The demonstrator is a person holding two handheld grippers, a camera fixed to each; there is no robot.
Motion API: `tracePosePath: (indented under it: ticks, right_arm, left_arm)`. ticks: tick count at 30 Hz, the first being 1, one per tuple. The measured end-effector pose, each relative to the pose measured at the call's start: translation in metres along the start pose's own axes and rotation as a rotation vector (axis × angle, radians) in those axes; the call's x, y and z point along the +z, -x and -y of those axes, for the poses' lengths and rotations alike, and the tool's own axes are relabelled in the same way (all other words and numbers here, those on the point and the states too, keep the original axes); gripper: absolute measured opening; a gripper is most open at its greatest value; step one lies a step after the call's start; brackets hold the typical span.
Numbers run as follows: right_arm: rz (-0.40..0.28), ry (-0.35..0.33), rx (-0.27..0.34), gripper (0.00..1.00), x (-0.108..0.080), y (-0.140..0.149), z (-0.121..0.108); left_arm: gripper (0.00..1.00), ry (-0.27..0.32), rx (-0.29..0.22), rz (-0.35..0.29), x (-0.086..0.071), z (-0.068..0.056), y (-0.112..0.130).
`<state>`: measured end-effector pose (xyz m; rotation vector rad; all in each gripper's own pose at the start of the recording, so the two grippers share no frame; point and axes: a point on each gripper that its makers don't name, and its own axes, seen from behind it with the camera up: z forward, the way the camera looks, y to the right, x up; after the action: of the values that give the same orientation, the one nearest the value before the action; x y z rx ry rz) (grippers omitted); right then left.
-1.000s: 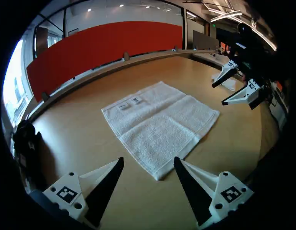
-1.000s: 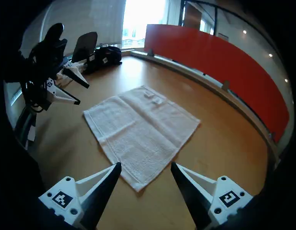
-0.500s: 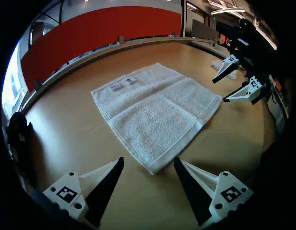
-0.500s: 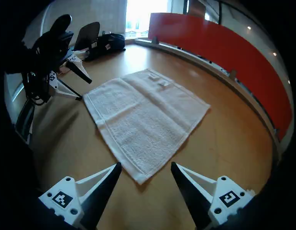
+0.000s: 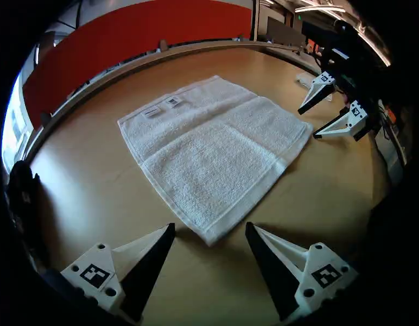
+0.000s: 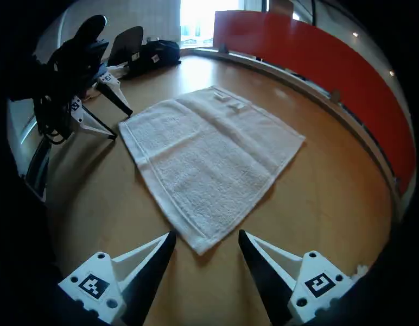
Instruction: Fold towel
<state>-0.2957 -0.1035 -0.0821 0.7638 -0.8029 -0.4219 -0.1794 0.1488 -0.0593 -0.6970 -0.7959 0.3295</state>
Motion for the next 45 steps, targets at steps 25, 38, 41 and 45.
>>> tracePosePath:
  ticks: [25,38,41,45]
  right_arm:
    - [0.007,-0.025,0.017,0.38,0.003,0.005,0.002]
    - [-0.009,-0.021,0.03,0.18,0.003,-0.001,0.005]
    - [-0.015,-0.019,0.033,0.18,0.002,-0.004,0.005]
    - [-0.023,-0.02,0.03,0.17,-0.003,-0.007,0.004]
  left_arm:
    - [0.56,0.016,0.023,0.037,-0.002,-0.011,0.001]
    - [0.15,-0.004,-0.022,0.046,-0.001,-0.005,-0.003]
    - [0.13,-0.005,-0.024,0.047,-0.001,-0.006,-0.005]
    - [0.13,-0.008,-0.028,0.04,-0.004,-0.007,-0.008]
